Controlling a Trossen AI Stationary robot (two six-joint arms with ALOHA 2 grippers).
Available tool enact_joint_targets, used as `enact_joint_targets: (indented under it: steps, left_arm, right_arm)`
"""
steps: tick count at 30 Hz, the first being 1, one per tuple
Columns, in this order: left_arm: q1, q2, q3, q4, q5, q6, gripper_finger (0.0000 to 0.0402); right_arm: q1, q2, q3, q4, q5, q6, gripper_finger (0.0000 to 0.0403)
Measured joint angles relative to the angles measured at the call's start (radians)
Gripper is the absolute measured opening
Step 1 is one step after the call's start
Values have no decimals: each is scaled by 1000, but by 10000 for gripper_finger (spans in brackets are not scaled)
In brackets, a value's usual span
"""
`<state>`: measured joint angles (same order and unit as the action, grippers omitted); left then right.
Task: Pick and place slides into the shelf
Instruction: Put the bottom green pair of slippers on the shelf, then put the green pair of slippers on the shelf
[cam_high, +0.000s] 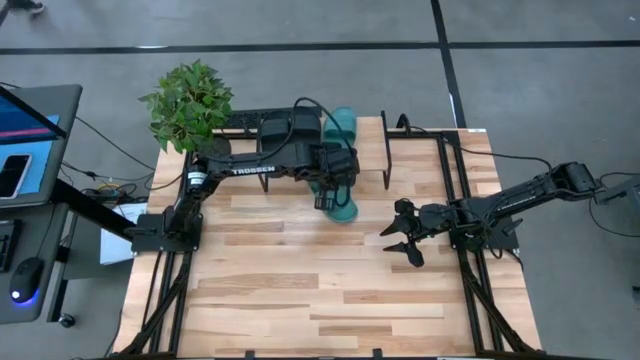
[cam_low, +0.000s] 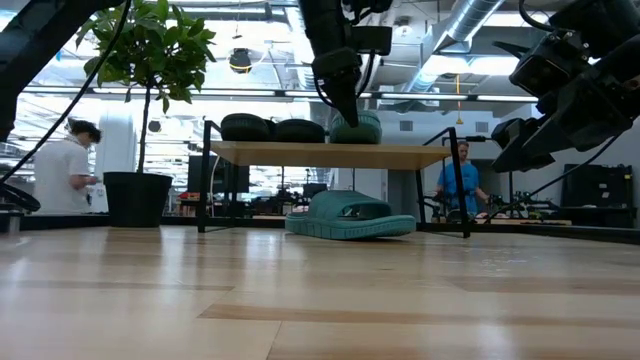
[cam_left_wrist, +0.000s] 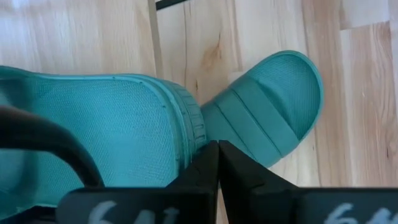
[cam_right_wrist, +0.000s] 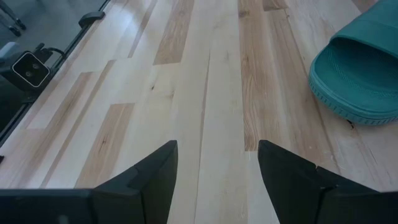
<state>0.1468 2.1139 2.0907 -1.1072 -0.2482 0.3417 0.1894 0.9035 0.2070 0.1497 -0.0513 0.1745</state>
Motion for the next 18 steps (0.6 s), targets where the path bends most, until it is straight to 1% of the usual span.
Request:
enact_joint_targets:
  steps: [6,11,15,18]
  left_arm:
    - [1,0,0,-10,9,-35,0]
    - [-3,0,0,-41,46,-62,0]
    - [-5,0,0,-48,40,-83,6]
    - [-13,0,0,-60,14,-92,15]
  right_arm:
    - [0,0,0,0,0,0,215]
    - [0,0,0,0,0,0,215]
    - [0,0,0,0,0,0,215]
    - [0,0,0,0,0,0,215]
